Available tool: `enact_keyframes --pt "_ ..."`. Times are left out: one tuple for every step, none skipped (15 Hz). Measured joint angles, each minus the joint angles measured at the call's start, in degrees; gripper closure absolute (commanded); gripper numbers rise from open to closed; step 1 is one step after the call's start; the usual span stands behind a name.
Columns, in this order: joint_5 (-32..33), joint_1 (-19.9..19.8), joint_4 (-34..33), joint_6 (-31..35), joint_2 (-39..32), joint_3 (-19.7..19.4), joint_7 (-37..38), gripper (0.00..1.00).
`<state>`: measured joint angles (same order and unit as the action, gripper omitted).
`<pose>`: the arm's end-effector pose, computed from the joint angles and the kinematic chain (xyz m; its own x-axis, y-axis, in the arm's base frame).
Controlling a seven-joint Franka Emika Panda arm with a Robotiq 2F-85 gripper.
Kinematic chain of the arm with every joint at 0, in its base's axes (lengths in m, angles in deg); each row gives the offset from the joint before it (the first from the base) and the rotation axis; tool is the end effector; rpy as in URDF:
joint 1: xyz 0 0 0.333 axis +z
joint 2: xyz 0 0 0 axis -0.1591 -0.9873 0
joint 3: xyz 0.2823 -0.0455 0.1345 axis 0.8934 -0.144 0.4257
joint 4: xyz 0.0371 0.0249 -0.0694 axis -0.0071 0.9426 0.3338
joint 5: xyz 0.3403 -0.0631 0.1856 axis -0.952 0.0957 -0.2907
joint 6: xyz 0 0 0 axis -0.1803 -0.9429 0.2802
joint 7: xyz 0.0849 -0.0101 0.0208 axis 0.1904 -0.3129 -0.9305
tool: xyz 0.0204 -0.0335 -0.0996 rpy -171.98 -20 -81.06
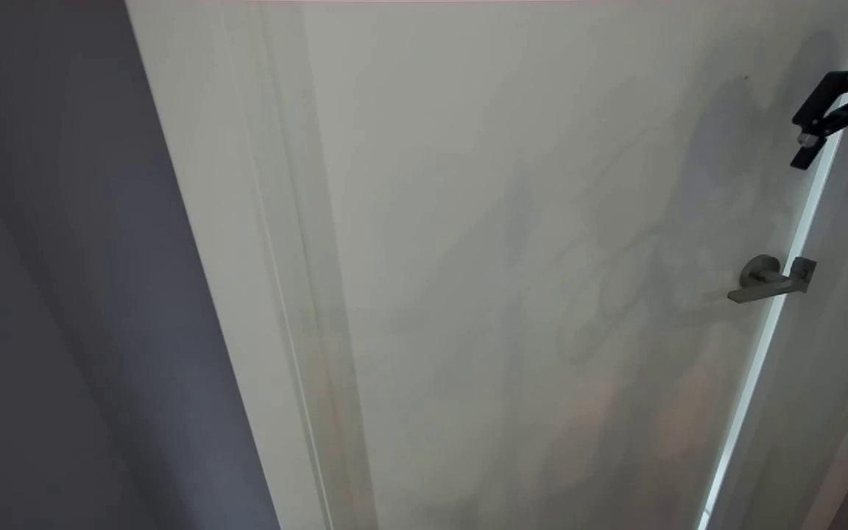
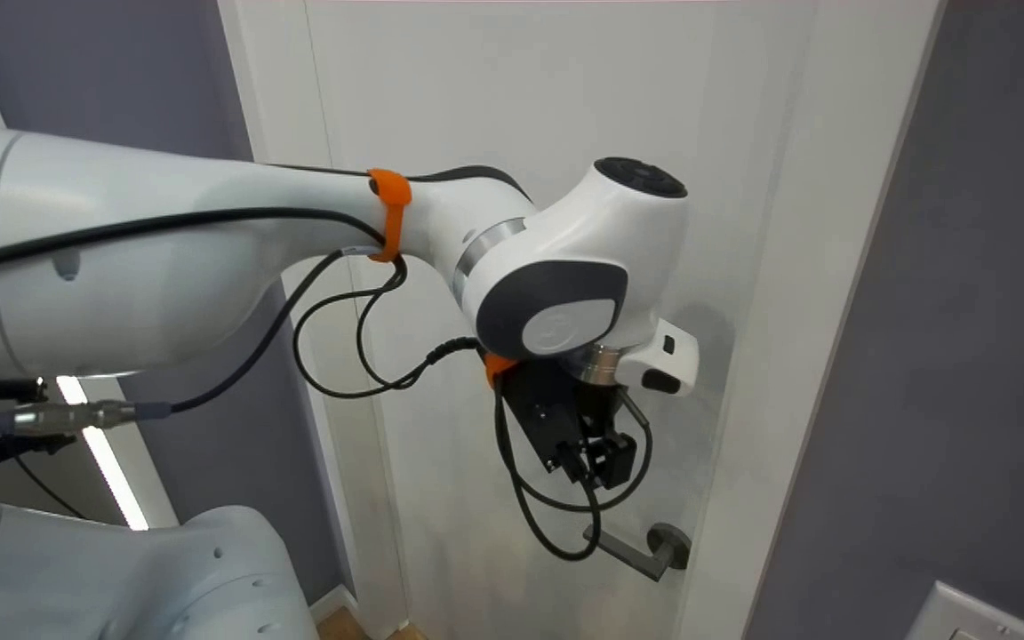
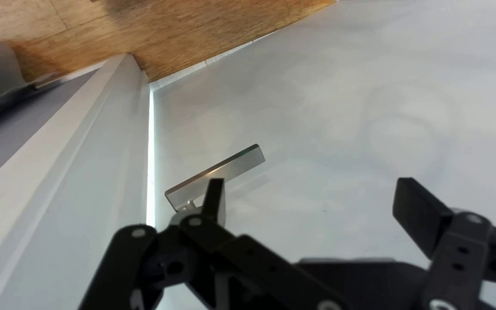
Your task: Close the door
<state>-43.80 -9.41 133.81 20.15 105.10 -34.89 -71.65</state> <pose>0.2974 -0.1852 0.5205 0.8619 -0.5037 0.0590 -0.4751 -0.8427 -0.2532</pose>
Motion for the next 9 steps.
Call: enact_keyframes --pt "0.45 0.0 0.02 -0.88 0.38 0.57 0.65 0.0" --pt "0.92 0.01 0.05 -1.91 0.76 1.07 1.21 0.0" --pt "1.25 0.01 0.12 -2.65 1.1 1.46 1.62 0.0" --pt "1.54 0.01 0.26 -3.12 1.47 1.8 2.16 0.0" --pt "1.58 0.09 0.31 -3.16 1.6 1.87 2.32 0.0" --pt "1.58 0.13 0.32 -3.16 1.57 1.84 2.32 0.0" --pt "1.58 0.14 0.32 -3.16 1.53 1.77 2.32 0.0" --pt "1.58 0.14 0.32 -3.15 1.47 1.73 2.32 0.0" --pt "1.58 0.14 0.32 -3.15 1.47 1.73 2.32 0.0"
